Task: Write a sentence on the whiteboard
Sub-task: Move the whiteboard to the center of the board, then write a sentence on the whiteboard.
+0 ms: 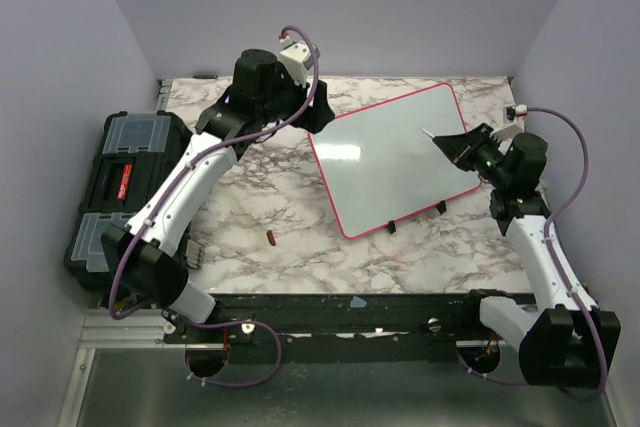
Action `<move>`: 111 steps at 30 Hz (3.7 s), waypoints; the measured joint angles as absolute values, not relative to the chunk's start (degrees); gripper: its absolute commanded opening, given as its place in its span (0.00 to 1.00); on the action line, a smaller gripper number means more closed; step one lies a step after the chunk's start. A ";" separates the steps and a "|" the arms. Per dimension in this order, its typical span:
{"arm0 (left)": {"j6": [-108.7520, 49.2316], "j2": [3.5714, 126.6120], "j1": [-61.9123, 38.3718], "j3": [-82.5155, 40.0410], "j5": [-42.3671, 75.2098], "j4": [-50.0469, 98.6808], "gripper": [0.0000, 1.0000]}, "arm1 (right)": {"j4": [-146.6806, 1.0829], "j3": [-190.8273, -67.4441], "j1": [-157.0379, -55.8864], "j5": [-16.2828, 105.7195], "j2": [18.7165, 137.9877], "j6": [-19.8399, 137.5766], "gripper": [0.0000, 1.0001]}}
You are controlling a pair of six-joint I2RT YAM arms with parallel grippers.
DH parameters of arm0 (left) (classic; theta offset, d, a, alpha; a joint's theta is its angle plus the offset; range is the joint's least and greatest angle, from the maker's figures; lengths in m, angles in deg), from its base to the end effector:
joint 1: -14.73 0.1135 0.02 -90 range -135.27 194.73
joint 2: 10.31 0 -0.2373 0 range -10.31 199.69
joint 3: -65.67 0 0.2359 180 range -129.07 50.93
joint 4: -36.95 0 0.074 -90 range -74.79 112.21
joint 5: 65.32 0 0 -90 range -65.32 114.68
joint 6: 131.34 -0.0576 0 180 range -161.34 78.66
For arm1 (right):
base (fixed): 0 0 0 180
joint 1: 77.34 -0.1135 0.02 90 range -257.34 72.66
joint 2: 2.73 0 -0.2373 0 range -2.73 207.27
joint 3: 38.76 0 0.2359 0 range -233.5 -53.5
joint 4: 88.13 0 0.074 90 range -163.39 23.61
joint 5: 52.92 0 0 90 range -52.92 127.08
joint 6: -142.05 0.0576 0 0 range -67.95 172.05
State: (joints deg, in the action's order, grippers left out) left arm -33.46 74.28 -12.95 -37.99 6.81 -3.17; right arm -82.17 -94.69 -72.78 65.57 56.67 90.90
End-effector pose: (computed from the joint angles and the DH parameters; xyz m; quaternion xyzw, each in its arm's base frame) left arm 0.2936 -0.1740 0.3805 0.2266 0.7871 -0.2927 0.4934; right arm 0.2590 0.0069 0.2831 0.1256 0.7458 0.3641 0.5435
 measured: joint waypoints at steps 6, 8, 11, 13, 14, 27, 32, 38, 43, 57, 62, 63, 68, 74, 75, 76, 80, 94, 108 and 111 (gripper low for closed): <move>-35.71 82.81 -8.82 -50.71 4.10 -8.88 0.78 | -78.26 -96.51 -75.73 66.64 55.64 89.02 0.01; -35.95 85.15 -7.64 -53.49 2.62 -9.60 0.78 | -76.07 -97.88 -77.19 66.57 55.33 87.95 0.01; -36.30 88.45 -6.26 -56.44 -0.31 -9.86 0.79 | -72.92 -98.95 -79.18 66.60 53.98 86.88 0.01; -37.07 91.40 -5.61 -59.26 -2.65 -10.76 0.79 | -70.67 -99.17 -80.32 66.57 52.60 86.27 0.01; -37.55 93.91 -5.43 -61.82 -3.96 -11.06 0.79 | -69.56 -99.19 -80.78 66.55 51.90 85.96 0.01; -43.12 112.31 -1.65 -77.73 -16.97 -18.95 0.79 | -59.44 -103.37 -82.79 65.46 49.70 83.06 0.01; -43.93 116.84 -0.73 -82.54 -21.60 -21.84 0.75 | -59.29 -104.35 -83.71 65.02 50.33 83.06 0.01; -42.99 119.16 -0.76 -82.69 -27.44 -21.62 0.71 | -58.50 -104.66 -85.30 64.32 51.16 83.06 0.01; -41.98 119.16 -0.76 -81.79 -30.04 -20.86 0.67 | -57.49 -105.01 -85.85 63.60 51.16 83.04 0.01; -39.38 119.26 -1.76 -79.17 -32.16 -18.82 0.61 | -55.81 -106.14 -86.66 62.81 51.16 82.82 0.01; -39.36 120.38 -1.89 -79.19 -32.62 -18.85 0.57 | -54.30 -107.61 -86.77 62.60 51.25 82.27 0.01; -39.30 121.14 -1.89 -79.41 -32.64 -19.11 0.56 | -54.17 -107.83 -86.77 62.53 51.27 82.16 0.01; -38.68 124.27 -1.89 -79.56 -32.88 -20.13 0.51 | -53.71 -108.09 -87.05 62.20 51.27 81.96 0.01; -38.29 124.82 -1.89 -79.56 -34.50 -20.31 0.47 | -53.60 -108.09 -87.53 62.14 51.66 81.96 0.01; -38.25 124.82 -1.89 -79.56 -34.78 -20.33 0.46 | -53.58 -108.09 -87.64 62.11 51.79 81.96 0.01; -38.18 124.82 -1.89 -79.56 -35.00 -20.38 0.45 | -53.56 -108.09 -87.73 61.98 51.92 81.96 0.01; -38.03 124.82 -1.89 -79.56 -36.40 -20.33 0.42 | -53.54 -108.09 -87.92 61.81 52.14 81.96 0.01; -37.00 124.82 -2.00 -79.54 -38.60 -20.53 0.39 | -53.52 -108.09 -88.65 61.09 52.14 81.96 0.01; -37.90 124.82 -3.03 -79.81 -38.93 -24.42 0.03 | -53.52 -108.09 -89.50 59.99 52.08 82.01 0.01; -36.15 124.82 -2.92 -79.89 -40.40 -25.29 0.00 | -53.49 -108.09 -89.78 59.78 52.03 82.01 0.01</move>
